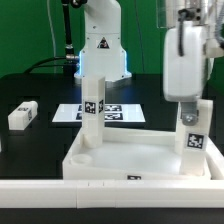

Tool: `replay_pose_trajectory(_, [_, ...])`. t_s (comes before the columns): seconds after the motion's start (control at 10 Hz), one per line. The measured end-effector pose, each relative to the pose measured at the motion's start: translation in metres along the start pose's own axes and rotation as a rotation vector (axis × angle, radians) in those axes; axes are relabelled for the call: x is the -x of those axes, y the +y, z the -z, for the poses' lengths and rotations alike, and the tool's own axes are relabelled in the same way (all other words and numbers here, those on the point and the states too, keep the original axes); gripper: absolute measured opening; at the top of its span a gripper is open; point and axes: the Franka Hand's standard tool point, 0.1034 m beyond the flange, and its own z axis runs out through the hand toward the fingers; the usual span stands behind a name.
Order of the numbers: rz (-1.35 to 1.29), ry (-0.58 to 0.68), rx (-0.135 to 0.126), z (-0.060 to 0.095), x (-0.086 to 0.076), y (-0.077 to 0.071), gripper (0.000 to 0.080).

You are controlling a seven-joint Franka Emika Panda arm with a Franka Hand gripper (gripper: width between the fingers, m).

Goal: Assemble desk

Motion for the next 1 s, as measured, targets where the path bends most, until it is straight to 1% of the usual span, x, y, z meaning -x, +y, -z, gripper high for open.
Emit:
replay_pose_trajectory(0.2, [-0.050,0.004,-0.001,0.000,-0.002,0.000,0.0294])
replay_pose_trajectory(0.3, [-0.050,0.001,0.001,-0.001,-0.001,0.001,0.0372])
replay_pose_trajectory(0.4, [-0.008,0.001,0.001,-0.002,-0.001,0.001,0.0372])
replay_pose_trajectory(0.5, [-0.007,0.001,0.002,-0.002,-0.001,0.001,0.0567])
replay_pose_trajectory(0.6, [0.007,0.000,0.000,0.000,-0.001,0.001,0.0624])
replay_pose_trajectory(0.7, [0.064,-0.011,-0.004,0.012,-0.007,0.001,0.0624])
replay_pose_trajectory(0.8, [0.092,-0.027,-0.008,0.029,-0.019,0.004,0.0644])
replay_pose_trajectory(0.9, [0.111,-0.037,-0.021,0.041,-0.033,0.007,0.0648])
replay_pose_trajectory(1.0, [0.140,-0.046,-0.033,0.053,-0.049,0.007,0.0648])
